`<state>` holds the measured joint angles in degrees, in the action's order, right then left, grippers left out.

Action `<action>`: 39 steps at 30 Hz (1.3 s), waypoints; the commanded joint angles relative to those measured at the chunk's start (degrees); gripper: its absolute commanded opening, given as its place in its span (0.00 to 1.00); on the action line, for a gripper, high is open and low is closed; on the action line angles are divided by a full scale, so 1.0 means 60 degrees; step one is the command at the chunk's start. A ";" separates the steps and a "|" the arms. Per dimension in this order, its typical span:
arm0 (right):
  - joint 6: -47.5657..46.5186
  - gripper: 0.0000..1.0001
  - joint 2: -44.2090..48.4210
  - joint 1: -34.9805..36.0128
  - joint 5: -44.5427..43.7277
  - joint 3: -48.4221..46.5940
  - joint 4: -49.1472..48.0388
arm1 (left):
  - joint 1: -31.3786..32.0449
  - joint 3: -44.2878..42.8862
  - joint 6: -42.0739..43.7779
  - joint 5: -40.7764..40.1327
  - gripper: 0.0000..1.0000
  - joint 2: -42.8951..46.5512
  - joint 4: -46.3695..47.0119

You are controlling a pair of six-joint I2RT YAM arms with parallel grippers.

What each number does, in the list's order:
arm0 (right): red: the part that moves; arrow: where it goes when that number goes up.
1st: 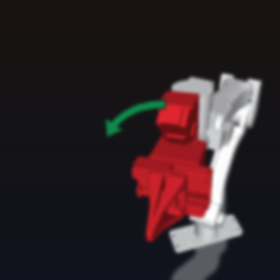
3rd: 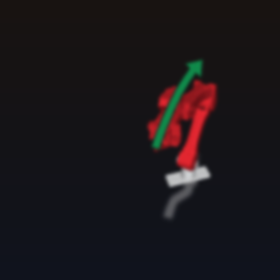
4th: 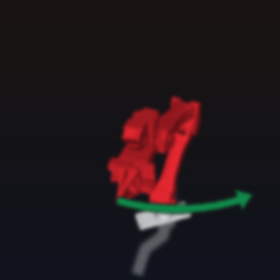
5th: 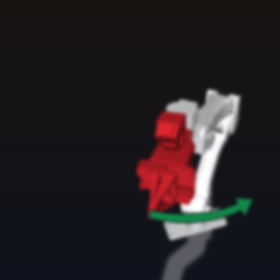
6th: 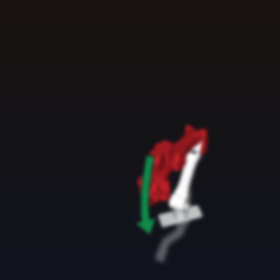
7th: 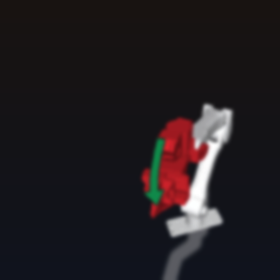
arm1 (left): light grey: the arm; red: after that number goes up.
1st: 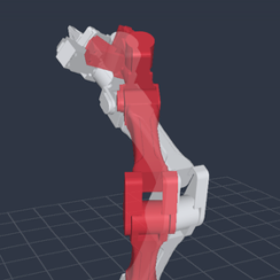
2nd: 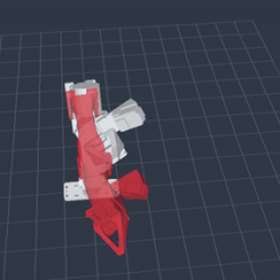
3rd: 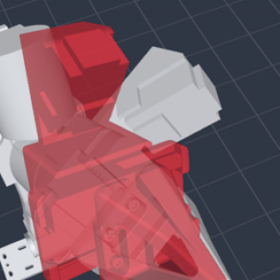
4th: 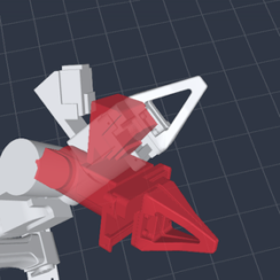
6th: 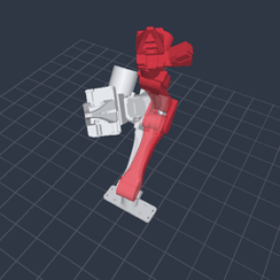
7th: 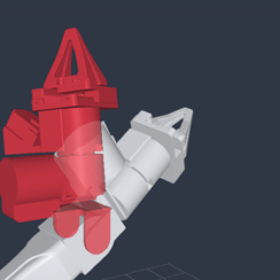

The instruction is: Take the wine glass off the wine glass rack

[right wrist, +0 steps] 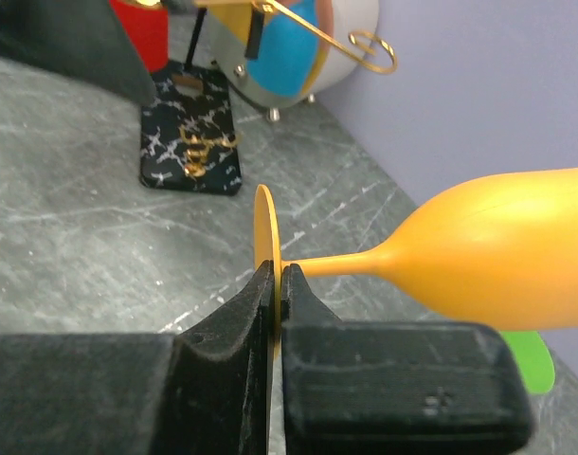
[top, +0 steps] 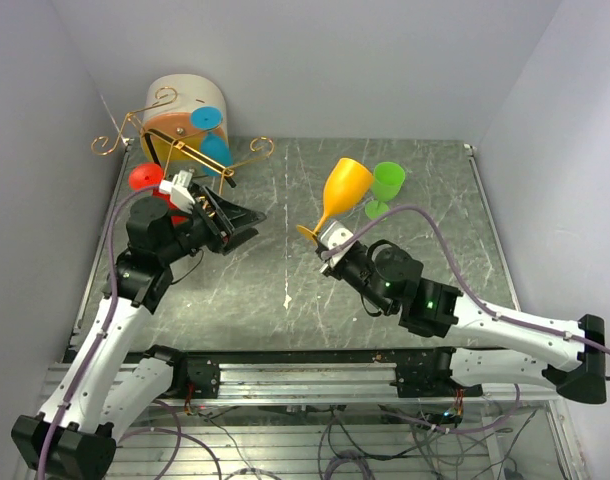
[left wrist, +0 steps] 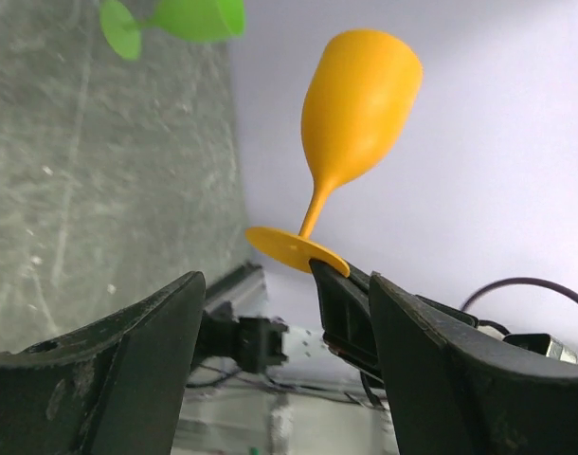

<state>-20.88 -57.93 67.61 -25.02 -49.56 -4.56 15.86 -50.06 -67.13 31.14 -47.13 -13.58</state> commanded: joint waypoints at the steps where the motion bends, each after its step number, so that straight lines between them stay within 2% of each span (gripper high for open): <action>1: -0.0622 0.00 0.0007 0.0521 -0.0454 0.0035 -0.1256 | 0.0023 0.0736 -0.2001 0.1824 0.81 -0.0052 0.1721; 8: -0.1392 0.00 -0.1039 0.1163 -0.0975 -0.0305 -0.1870 | 0.0019 0.0578 -0.1915 0.1945 0.80 -0.0086 0.1283; 12: -0.2056 0.00 -0.1463 0.1580 -0.1402 -0.0269 -0.2595 | 0.0021 0.0831 -0.2236 0.2068 0.80 0.0034 0.1605; 19: -0.3469 0.00 -0.2131 0.2250 -0.2281 -0.0114 -0.4298 | 0.0016 0.0789 -0.2002 0.2060 0.79 0.0239 0.1059; 26: -0.5627 0.00 -0.2883 0.2870 -0.3009 0.0343 -0.6716 | 0.0036 0.0722 -0.1904 0.2001 0.78 0.0328 0.0762; 30: -0.6152 0.00 -0.3368 0.3030 -0.3002 0.0369 -0.7120 | 0.0034 0.0783 -0.2010 0.2003 0.74 0.0387 0.0893; 31: -0.6252 0.00 -0.3498 0.3072 -0.3008 0.0386 -0.7198 | 0.0036 0.0805 -0.2043 0.1992 0.70 0.0413 0.0952; 34: -0.6425 0.00 -0.3731 0.3145 -0.3060 0.0449 -0.7480 | 0.0038 0.0991 -0.2292 0.2012 0.47 0.0546 0.1359; 37: -0.6397 0.00 -0.3806 0.3189 -0.3095 0.0491 -0.7515 | 0.0038 0.1270 -0.2649 0.2147 0.13 0.0696 0.2088; 39: -0.6357 0.00 -0.3786 0.3225 -0.3121 0.0549 -0.7523 | 0.0038 0.1367 -0.2658 0.2192 0.08 0.0718 0.2187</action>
<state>-59.31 -79.81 86.08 -43.51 -47.29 -46.63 15.86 -42.72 -81.47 40.80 -44.21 -6.98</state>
